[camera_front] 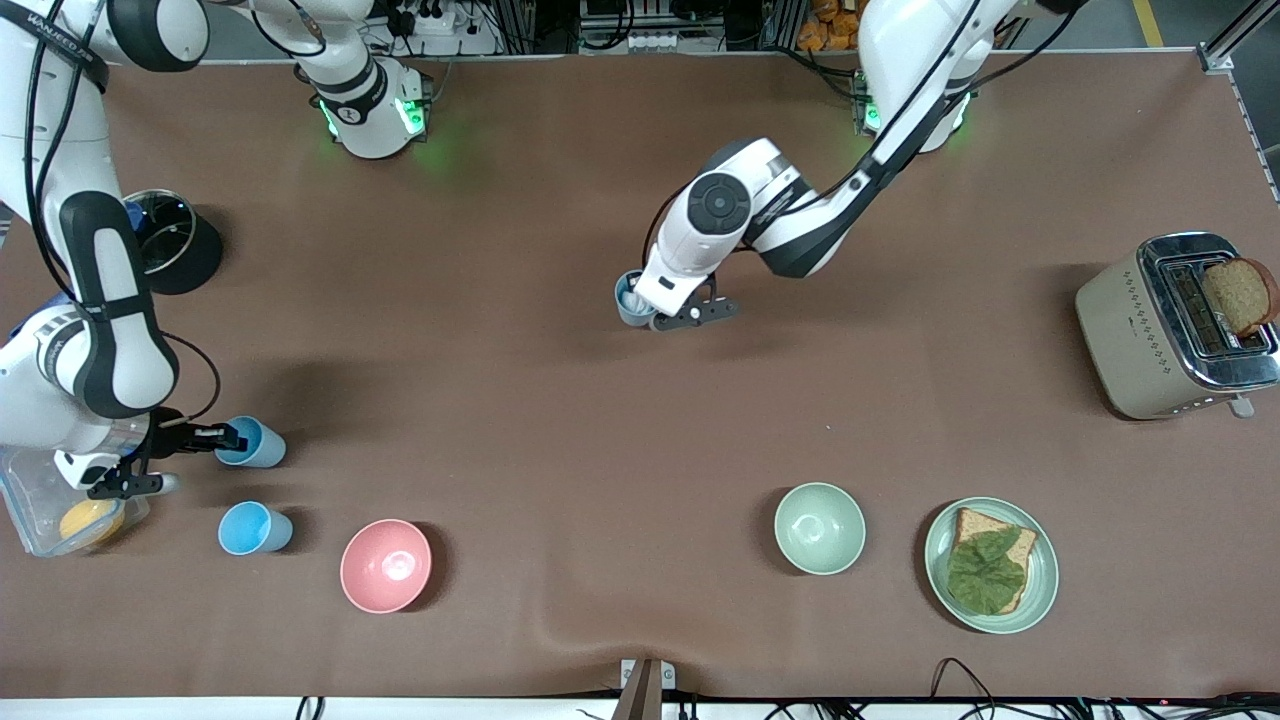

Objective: Stack blue cups with both arms
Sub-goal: 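Carry the blue cup with the left gripper toward the table center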

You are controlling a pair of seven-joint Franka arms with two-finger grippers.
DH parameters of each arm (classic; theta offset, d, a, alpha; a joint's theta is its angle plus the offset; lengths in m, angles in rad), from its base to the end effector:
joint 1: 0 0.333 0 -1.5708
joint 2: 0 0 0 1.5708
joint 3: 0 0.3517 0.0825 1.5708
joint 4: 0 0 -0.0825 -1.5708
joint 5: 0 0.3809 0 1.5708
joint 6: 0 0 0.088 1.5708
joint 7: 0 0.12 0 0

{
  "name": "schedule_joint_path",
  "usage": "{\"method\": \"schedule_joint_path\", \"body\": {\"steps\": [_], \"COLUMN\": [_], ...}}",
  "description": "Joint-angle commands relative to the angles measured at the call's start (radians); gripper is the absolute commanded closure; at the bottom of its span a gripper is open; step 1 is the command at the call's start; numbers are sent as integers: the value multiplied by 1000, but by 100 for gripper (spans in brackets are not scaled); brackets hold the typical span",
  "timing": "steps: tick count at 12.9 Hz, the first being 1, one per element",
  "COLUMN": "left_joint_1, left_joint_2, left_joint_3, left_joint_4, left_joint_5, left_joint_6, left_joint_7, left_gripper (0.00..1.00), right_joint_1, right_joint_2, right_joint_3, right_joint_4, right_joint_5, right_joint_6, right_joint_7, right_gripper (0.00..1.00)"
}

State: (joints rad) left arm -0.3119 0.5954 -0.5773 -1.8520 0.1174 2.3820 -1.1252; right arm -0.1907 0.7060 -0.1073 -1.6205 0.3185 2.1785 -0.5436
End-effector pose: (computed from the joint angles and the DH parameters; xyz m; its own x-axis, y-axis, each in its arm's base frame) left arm 0.4433 -0.4896 0.2671 0.9575 0.2183 -0.1886 0.2446 -0.9609 0.1297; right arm 0.6723 -0.1805 0.2172 0.9964 0.0701 -0.0470 0.0583 -0.9743 -0.2176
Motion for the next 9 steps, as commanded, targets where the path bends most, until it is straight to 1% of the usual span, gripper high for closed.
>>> {"method": "schedule_joint_path", "body": {"steps": [1,3,4,5,6,8,9], "left_joint_1": [-21,-62,-67,-67,-61,-40,-7], "left_joint_2": [72,87,89,84,72,20,-35], "left_joint_3": [4,5,5,5,5,5,4], "left_joint_4": [98,129,129,128,132,145,146], "left_joint_5": [85,85,85,85,85,87,87], "left_joint_6": [-3,-3,-3,-4,-7,-20,-44], "left_joint_7": [-95,-149,-157,-180,-217,-226,-222], "left_gripper": [100,100,87,1,0,0,0], "right_joint_1": [-15,-15,-13,-12,-10,4,14], "right_joint_2": [-7,-13,-19,-32,-69,-138,-170], "right_joint_3": [9,9,9,8,0,-9,-9], "right_joint_4": [-15,-15,-15,-9,-6,-7,-7], "right_joint_5": [28,28,28,28,30,30,28], "right_joint_6": [-8,-14,-32,-105,-203,-346,-397], "right_joint_7": [-27,-27,-25,-16,-4,68,94], "right_gripper": [100,100,100,100,100,100,100]}}
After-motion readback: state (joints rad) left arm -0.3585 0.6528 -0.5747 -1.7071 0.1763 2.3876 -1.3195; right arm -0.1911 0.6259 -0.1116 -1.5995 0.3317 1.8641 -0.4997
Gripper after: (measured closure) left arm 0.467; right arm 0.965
